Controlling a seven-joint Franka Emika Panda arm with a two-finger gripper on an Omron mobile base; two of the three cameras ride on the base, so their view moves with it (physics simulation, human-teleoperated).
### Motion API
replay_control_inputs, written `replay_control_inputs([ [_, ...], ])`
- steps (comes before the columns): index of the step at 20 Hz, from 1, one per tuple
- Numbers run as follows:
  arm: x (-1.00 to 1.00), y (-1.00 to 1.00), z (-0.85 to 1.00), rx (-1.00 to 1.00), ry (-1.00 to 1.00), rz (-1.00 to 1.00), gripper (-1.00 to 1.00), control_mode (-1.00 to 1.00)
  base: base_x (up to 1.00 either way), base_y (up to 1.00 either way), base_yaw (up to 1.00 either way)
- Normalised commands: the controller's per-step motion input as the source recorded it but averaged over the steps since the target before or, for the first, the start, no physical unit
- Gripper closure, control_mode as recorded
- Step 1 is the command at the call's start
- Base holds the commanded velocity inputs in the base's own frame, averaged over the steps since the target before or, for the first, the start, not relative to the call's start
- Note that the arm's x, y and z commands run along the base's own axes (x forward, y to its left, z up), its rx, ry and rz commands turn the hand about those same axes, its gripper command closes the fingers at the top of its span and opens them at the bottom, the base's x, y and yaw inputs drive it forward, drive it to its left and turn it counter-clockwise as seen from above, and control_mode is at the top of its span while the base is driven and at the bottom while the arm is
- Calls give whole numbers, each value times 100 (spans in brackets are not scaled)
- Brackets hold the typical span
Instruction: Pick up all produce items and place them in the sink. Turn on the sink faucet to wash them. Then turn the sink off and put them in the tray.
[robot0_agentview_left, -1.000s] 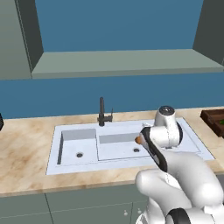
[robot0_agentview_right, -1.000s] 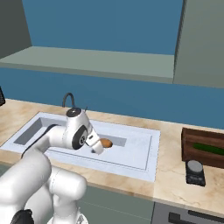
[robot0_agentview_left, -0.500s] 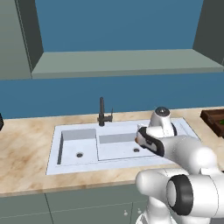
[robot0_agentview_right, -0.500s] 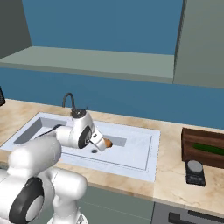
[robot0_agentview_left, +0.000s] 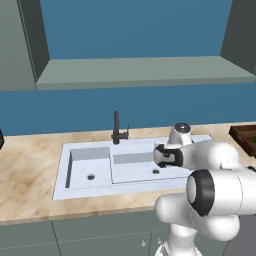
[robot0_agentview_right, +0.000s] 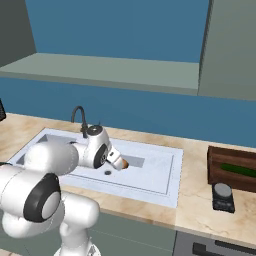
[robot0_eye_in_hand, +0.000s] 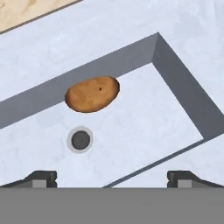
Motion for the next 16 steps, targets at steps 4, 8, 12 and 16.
replay_control_inputs([
  [4,22,0,-15,0,2,1,-100,-100,0,0,0],
  [8,25,0,-12,0,3,0,-100,-100,0,0,0],
  [12,23,-1,-6,0,0,0,-100,-100,0,0,0],
  [16,27,-3,-6,0,0,0,-100,-100,0,0,0],
])
